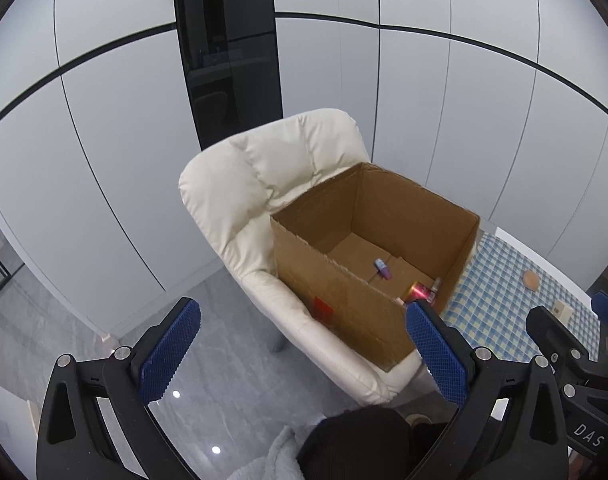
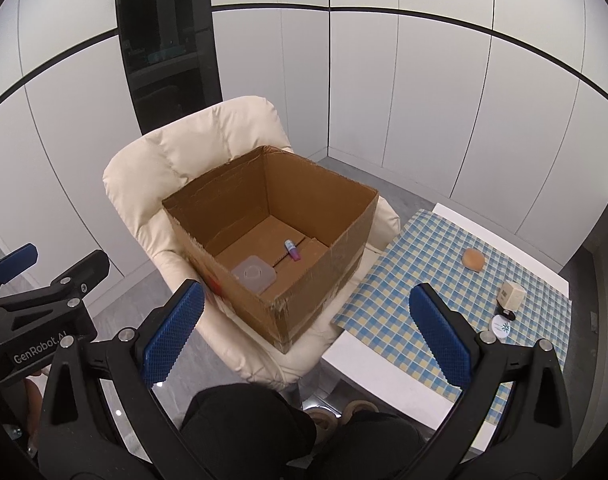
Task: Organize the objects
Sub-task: 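Move both open grippers away from the box back toward the checked table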
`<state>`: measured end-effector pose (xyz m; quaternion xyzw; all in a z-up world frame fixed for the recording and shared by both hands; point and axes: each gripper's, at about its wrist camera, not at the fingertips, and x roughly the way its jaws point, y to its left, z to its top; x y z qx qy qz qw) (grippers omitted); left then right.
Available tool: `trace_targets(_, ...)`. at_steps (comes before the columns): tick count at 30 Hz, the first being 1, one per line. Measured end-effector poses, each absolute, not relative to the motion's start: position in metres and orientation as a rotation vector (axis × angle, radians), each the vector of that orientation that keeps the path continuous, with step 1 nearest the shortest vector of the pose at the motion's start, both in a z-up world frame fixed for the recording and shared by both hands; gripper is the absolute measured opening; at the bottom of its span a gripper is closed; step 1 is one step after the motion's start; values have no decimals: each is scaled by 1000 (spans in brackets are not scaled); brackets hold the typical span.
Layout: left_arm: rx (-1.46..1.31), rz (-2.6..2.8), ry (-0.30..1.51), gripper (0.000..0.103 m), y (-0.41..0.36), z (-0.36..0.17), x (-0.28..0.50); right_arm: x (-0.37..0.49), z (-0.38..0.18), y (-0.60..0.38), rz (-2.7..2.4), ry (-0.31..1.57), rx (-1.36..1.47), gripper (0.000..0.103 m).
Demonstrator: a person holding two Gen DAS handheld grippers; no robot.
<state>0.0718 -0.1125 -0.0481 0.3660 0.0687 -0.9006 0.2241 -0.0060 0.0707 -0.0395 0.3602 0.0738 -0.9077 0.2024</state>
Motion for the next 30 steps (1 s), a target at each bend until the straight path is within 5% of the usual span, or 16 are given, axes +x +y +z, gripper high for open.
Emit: trace_targets(30,1006,-2517,154,103,-82,-40,171,98,-30,97,-2497,297,975,103)
